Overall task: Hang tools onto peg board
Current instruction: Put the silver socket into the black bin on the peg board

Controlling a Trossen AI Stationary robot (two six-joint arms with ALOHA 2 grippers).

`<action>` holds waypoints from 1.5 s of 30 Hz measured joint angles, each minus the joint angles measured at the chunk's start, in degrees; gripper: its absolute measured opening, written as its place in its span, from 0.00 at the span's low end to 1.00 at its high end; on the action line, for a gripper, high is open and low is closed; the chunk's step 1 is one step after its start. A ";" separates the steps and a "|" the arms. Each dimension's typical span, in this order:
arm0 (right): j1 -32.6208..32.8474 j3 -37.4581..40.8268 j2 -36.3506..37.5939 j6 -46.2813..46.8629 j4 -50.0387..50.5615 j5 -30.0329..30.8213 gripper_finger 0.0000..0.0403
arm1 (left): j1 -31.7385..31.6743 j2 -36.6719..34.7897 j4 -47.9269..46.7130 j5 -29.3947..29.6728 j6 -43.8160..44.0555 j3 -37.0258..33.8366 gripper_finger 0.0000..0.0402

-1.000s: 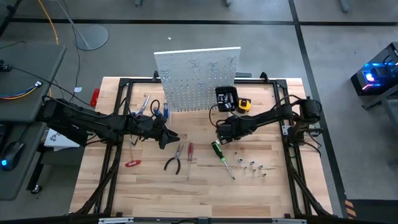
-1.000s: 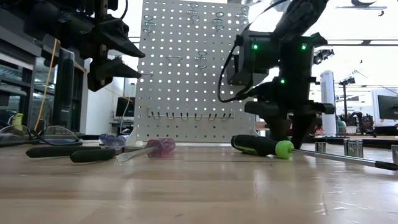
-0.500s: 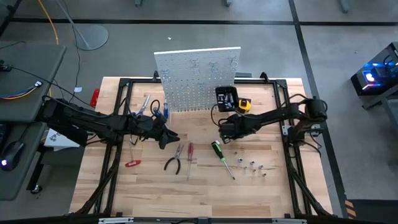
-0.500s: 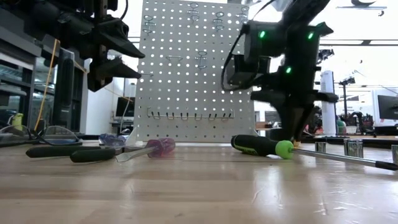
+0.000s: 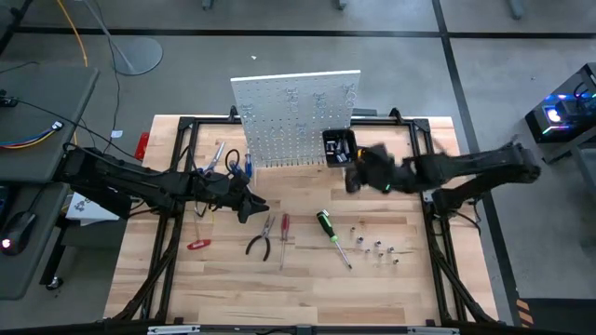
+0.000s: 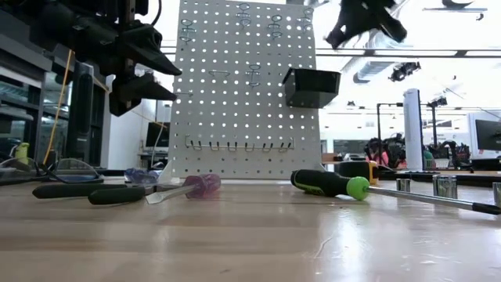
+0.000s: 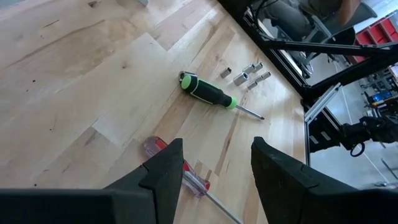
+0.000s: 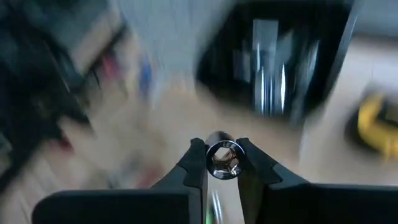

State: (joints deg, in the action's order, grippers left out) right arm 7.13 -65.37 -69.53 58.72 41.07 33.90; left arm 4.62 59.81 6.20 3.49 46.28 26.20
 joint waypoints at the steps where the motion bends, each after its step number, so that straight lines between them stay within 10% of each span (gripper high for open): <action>1: -1.53 -0.94 0.32 -2.87 -1.87 1.04 0.09 | 0.02 0.00 0.02 0.00 0.00 0.00 0.43; 7: -11.91 -2.46 -1.11 -14.23 -9.25 -2.93 0.14 | 0.02 0.00 0.03 -0.02 0.00 0.00 0.43; 17: -19.03 -2.40 -0.49 -15.65 -5.77 -22.48 0.60 | 0.02 0.02 -0.05 0.37 0.04 0.00 0.43; 23: -10.12 -2.40 0.98 -11.69 8.15 -35.06 0.63 | 0.02 0.02 -0.35 0.61 -0.34 0.00 0.43; 28: 1.34 -1.02 -0.11 -3.20 17.70 -34.14 0.63 | 0.02 0.02 -0.50 0.64 -0.37 0.00 0.43; 45: 5.99 5.53 -23.67 9.36 7.54 -37.12 0.63 | 0.02 0.02 -0.35 0.68 0.00 0.00 0.43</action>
State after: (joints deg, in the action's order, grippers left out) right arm 13.13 -59.84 -93.20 68.08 48.61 -3.22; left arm 4.64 59.83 5.85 4.16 46.28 26.20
